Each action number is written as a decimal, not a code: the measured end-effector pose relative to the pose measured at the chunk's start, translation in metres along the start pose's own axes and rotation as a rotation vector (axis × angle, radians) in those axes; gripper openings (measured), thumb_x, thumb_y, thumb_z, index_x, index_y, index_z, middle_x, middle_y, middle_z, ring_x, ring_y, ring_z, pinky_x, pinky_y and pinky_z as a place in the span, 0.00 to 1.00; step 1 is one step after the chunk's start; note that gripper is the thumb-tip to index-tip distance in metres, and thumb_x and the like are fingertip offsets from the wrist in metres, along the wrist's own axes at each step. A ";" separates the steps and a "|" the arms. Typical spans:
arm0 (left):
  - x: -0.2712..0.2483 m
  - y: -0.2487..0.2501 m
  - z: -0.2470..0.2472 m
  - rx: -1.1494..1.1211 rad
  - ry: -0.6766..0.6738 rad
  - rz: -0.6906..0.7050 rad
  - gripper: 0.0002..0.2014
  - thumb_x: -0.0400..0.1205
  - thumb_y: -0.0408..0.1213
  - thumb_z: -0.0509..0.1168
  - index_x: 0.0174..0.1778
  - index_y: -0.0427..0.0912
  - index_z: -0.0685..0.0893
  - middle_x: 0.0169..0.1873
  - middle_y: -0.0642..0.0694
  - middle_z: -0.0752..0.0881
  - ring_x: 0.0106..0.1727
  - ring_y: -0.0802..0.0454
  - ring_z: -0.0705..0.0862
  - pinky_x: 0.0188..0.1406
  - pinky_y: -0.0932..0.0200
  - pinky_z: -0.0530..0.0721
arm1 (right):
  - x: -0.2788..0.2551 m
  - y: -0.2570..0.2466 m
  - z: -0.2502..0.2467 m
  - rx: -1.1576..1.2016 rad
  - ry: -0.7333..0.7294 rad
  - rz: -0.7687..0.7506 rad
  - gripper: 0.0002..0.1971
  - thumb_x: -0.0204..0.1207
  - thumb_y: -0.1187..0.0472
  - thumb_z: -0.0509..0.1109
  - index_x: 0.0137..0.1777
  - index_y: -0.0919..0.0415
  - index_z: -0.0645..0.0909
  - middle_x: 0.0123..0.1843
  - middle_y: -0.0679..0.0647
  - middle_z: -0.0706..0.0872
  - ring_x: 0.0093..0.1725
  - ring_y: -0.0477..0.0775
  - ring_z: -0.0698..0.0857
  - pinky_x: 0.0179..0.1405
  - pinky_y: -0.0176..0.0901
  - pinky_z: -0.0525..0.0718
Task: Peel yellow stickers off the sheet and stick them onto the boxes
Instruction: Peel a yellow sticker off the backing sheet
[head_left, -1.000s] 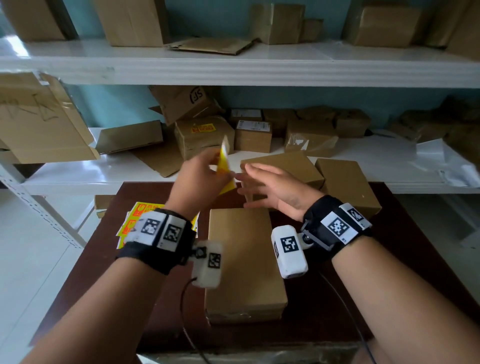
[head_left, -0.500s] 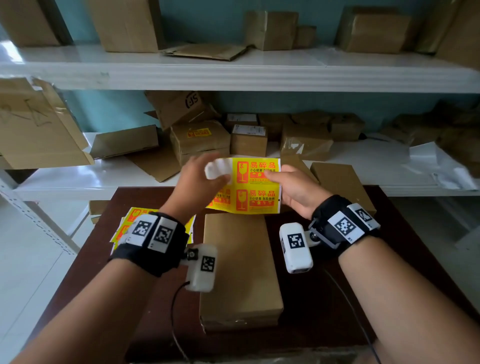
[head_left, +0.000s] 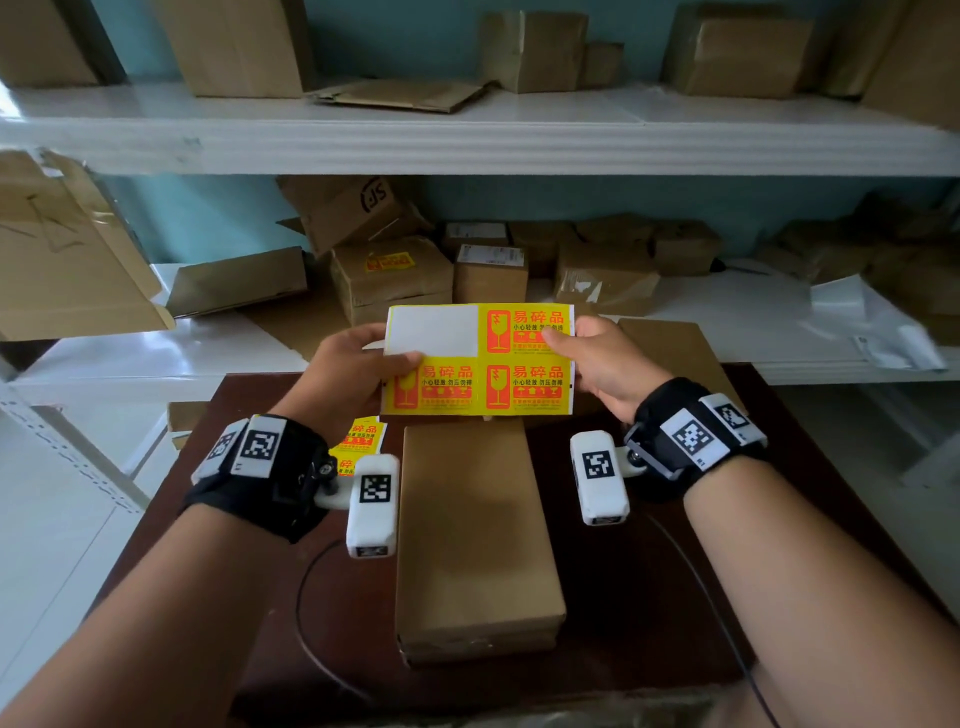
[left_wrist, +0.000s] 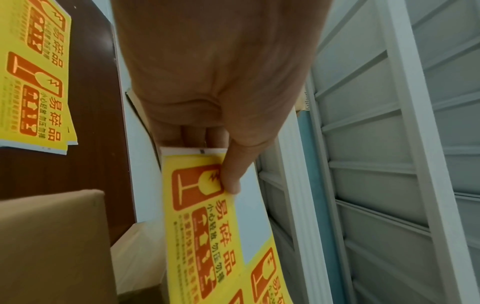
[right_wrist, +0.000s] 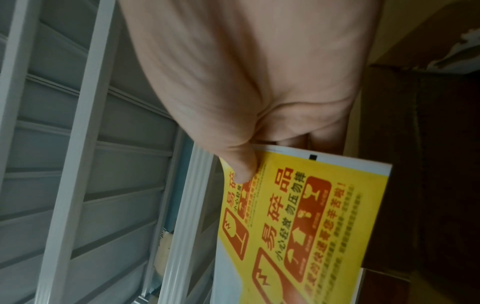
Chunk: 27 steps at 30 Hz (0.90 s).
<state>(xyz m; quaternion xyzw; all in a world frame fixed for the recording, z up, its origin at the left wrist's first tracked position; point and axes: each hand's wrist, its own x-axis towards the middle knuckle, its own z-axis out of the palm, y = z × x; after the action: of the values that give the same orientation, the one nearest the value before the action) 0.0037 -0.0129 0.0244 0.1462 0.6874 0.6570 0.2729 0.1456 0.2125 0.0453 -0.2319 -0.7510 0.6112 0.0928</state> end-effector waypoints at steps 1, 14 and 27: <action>-0.001 0.001 0.000 0.005 0.000 -0.002 0.20 0.81 0.29 0.72 0.69 0.41 0.82 0.53 0.38 0.92 0.53 0.41 0.92 0.50 0.45 0.91 | 0.001 0.001 0.000 -0.012 0.010 -0.005 0.13 0.89 0.55 0.64 0.65 0.63 0.82 0.59 0.56 0.92 0.58 0.56 0.91 0.64 0.60 0.86; -0.004 0.000 0.000 0.030 -0.090 -0.024 0.15 0.85 0.27 0.64 0.68 0.40 0.84 0.55 0.37 0.92 0.58 0.42 0.91 0.58 0.45 0.89 | 0.000 0.002 -0.012 -0.087 0.101 -0.033 0.08 0.88 0.58 0.65 0.53 0.58 0.85 0.55 0.57 0.92 0.57 0.57 0.91 0.62 0.59 0.87; -0.010 0.026 0.012 0.623 0.043 0.264 0.20 0.83 0.41 0.71 0.72 0.49 0.81 0.62 0.49 0.86 0.63 0.50 0.85 0.66 0.41 0.84 | 0.012 0.013 -0.010 -0.255 0.035 -0.083 0.27 0.78 0.43 0.70 0.60 0.70 0.82 0.58 0.69 0.89 0.59 0.71 0.88 0.65 0.76 0.82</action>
<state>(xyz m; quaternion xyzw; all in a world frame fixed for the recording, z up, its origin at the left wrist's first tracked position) 0.0141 -0.0059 0.0519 0.2965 0.8359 0.4478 0.1132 0.1426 0.2283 0.0332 -0.2210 -0.8298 0.5025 0.1007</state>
